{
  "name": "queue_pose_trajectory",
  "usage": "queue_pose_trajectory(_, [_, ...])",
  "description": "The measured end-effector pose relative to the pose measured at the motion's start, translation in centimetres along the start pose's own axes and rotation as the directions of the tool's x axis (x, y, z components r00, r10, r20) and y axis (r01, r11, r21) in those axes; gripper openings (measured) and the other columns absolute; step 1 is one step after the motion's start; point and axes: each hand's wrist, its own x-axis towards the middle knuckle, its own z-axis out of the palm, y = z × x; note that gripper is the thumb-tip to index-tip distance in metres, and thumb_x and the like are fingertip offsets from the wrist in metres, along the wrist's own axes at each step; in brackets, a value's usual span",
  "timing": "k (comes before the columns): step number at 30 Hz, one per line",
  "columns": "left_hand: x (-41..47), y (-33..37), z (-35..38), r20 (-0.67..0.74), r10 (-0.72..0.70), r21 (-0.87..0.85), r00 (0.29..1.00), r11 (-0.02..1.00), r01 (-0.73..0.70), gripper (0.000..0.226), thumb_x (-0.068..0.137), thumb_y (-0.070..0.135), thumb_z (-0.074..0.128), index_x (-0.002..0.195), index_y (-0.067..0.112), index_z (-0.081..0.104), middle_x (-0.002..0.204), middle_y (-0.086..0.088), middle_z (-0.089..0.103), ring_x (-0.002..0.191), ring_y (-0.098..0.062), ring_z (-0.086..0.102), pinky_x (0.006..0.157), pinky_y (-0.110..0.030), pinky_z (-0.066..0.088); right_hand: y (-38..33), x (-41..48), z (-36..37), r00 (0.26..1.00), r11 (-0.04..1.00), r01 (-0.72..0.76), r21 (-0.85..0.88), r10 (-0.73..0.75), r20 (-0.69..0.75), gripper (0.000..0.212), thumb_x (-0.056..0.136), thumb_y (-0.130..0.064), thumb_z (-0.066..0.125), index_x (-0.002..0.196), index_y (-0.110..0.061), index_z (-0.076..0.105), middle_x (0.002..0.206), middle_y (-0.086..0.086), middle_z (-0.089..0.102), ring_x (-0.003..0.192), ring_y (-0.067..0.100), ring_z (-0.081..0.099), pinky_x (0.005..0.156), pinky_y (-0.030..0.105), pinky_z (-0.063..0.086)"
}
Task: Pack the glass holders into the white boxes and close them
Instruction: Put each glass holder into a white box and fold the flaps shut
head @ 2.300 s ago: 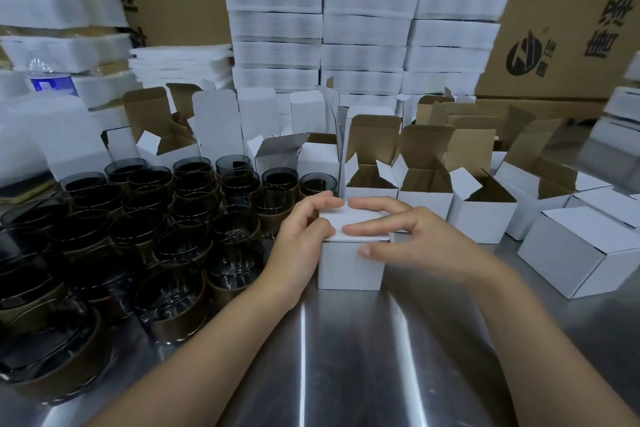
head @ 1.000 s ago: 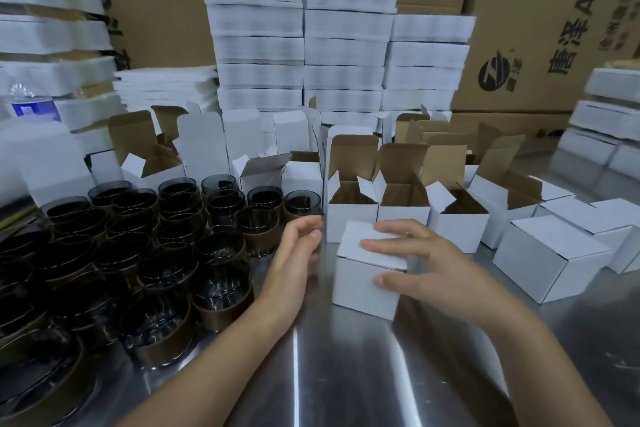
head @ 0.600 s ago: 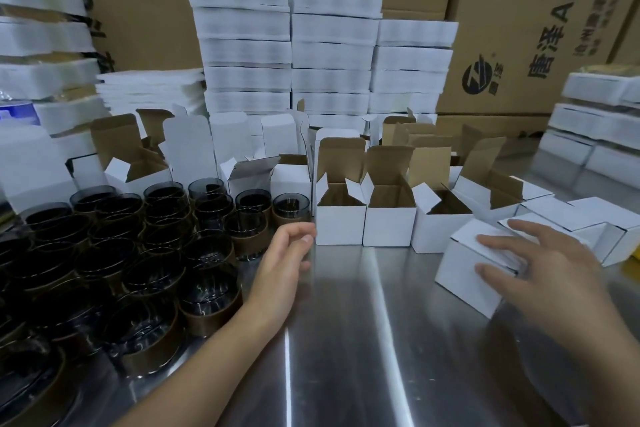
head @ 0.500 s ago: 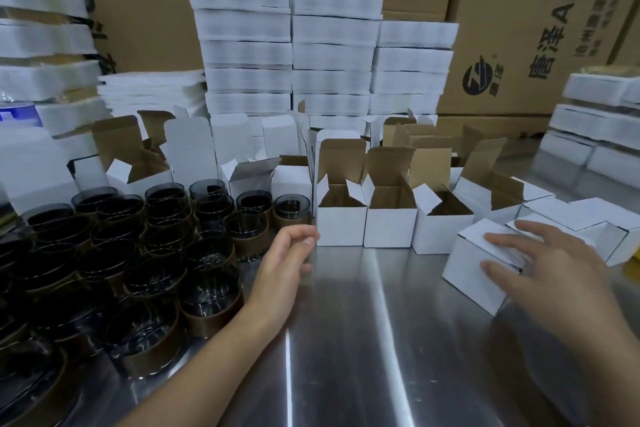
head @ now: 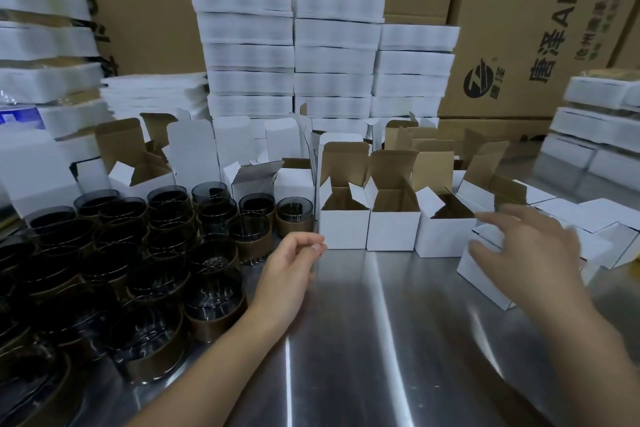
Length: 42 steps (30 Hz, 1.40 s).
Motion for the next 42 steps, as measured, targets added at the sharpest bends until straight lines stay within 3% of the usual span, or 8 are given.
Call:
queue_pose_trajectory(5, [0.3,-0.4,0.0,-0.042,-0.017,0.027,0.999,0.999,0.018,0.013,0.091,0.014,0.057,0.093,0.022,0.067,0.098,-0.008,0.070,0.087,-0.015,0.061,0.074,-0.032,0.046,-5.2,0.5,1.6,0.961,0.889,0.277,0.365,-0.265,-0.083,0.036,0.085,-0.023,0.063,0.121,-0.024,0.063,0.129,-0.004,0.054,0.112,0.020,0.053,0.090,0.032,0.042])
queue_pose_trajectory(12, [0.8,-0.6,-0.2,-0.031,0.016,0.034,0.999,0.999,-0.015,0.011,0.090,0.013,0.062,0.091,0.022,0.068,0.094,0.003,0.069,0.083,-0.006,0.059,0.078,-0.026,0.046,-10.9,0.3,6.6,0.882,0.878,0.470,0.088,-0.469,-0.035,0.051,0.095,-0.031,0.045,0.144,-0.025,0.034,0.142,-0.004,0.040,0.112,0.017,0.054,0.074,0.028,0.047])
queue_pose_trajectory(15, [0.8,-0.6,-0.2,-0.025,0.034,0.040,0.999,0.999,-0.033,0.012,0.090,0.013,0.061,0.091,0.023,0.067,0.094,0.006,0.069,0.085,-0.002,0.059,0.079,-0.026,0.046,-11.2,0.1,8.2,0.868,0.865,0.497,0.069,-0.496,-0.041,0.057,0.094,-0.022,0.044,0.148,-0.020,0.027,0.146,-0.002,0.036,0.113,0.020,0.053,0.065,0.027,0.043])
queue_pose_trajectory(23, [0.8,-0.4,0.0,-0.024,0.049,0.064,0.999,0.997,-0.047,0.012,0.091,0.012,0.061,0.092,0.022,0.066,0.092,0.010,0.067,0.076,0.001,0.057,0.077,-0.022,0.044,-10.5,0.4,8.6,0.875,0.873,0.483,0.072,-0.478,-0.077,0.043,0.095,-0.020,0.044,0.137,-0.019,0.045,0.148,0.001,0.031,0.122,0.020,0.045,0.068,0.029,0.047])
queue_pose_trajectory(29, [0.7,-0.4,-0.1,-0.029,0.088,0.090,0.996,0.992,-0.085,0.017,0.087,0.005,0.063,0.092,0.021,0.065,0.095,0.005,0.068,0.084,-0.001,0.060,0.078,-0.021,0.046,-10.2,0.1,7.7,0.839,0.835,0.538,0.117,-0.515,-0.179,0.016,0.093,-0.027,0.056,0.103,-0.016,0.061,0.120,0.002,0.051,0.091,0.018,0.056,0.052,0.028,0.047])
queue_pose_trajectory(33, [0.5,-0.4,-0.1,-0.030,0.238,0.193,0.971,0.954,-0.228,0.041,0.078,0.006,0.073,0.104,0.032,0.054,0.115,0.006,0.057,0.102,0.004,0.053,0.077,-0.010,0.046,-10.1,-0.8,6.9,0.779,0.769,0.614,0.176,-0.555,-0.291,0.009,0.083,-0.019,0.069,0.088,-0.012,0.065,0.101,0.005,0.059,0.078,0.019,0.060,0.044,0.024,0.043])
queue_pose_trajectory(37, [0.2,-0.2,-0.3,-0.091,0.296,0.140,0.951,0.949,-0.282,0.058,0.068,0.024,0.080,0.111,0.038,0.044,0.129,0.007,0.046,0.118,-0.001,0.046,0.088,-0.015,0.044,-9.9,-1.4,6.6,0.758,0.707,0.643,0.294,-0.532,-0.377,0.010,0.080,-0.022,0.066,0.085,-0.014,0.064,0.095,0.000,0.059,0.082,0.009,0.054,0.053,0.010,0.034])
queue_pose_trajectory(42, [0.1,0.0,-0.6,-0.075,0.258,0.056,0.963,0.966,-0.254,0.061,0.064,0.035,0.073,0.117,0.039,0.042,0.128,0.016,0.046,0.123,0.002,0.043,0.099,-0.022,0.042,-9.8,-1.7,6.4,0.690,0.562,0.722,0.403,-0.548,-0.472,0.011,0.077,-0.022,0.063,0.080,-0.011,0.064,0.091,0.000,0.058,0.088,0.008,0.048,0.066,0.020,0.046])
